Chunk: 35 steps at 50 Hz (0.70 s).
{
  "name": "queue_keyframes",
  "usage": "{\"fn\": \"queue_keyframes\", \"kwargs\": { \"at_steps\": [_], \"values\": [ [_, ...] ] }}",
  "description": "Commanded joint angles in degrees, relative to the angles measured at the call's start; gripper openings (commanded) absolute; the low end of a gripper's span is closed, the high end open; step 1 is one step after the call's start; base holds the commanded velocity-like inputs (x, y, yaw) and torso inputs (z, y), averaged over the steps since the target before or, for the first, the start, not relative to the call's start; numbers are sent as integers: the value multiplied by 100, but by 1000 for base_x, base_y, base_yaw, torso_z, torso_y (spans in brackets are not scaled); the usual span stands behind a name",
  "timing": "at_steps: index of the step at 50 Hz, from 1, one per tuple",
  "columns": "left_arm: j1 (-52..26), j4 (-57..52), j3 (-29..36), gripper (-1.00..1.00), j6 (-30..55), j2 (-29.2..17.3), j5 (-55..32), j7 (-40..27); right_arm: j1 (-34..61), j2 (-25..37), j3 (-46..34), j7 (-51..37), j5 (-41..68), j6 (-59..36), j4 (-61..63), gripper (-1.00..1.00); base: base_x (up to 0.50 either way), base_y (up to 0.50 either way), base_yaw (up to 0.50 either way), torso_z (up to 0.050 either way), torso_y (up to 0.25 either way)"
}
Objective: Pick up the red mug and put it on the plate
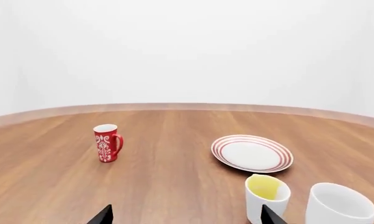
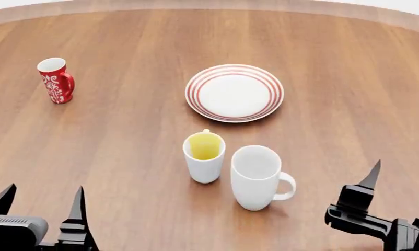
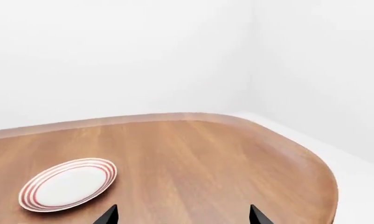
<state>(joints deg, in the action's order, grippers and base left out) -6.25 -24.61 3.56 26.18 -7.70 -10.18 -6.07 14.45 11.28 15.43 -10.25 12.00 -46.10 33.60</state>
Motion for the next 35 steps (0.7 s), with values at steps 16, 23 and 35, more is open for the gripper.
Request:
{"fn": "queue_keyframes", "kwargs": {
  "at_steps": [16,23,35],
  "values": [
    [-51,211,18,100,-100,-100,-158,-111,86,114,220,-77,124,-162,-158,100,500,0,0,0,0],
    [-41,241,33,100,-140,-124,-178,-144,78,129,203,-91,142,-190,-141,100,500,0,0,0,0],
    [-64,282,49,100,-149,-159,-243,-190,100,147,153,-83,191,-177,-198,100,500,0,0,0,1]
  ]
}}
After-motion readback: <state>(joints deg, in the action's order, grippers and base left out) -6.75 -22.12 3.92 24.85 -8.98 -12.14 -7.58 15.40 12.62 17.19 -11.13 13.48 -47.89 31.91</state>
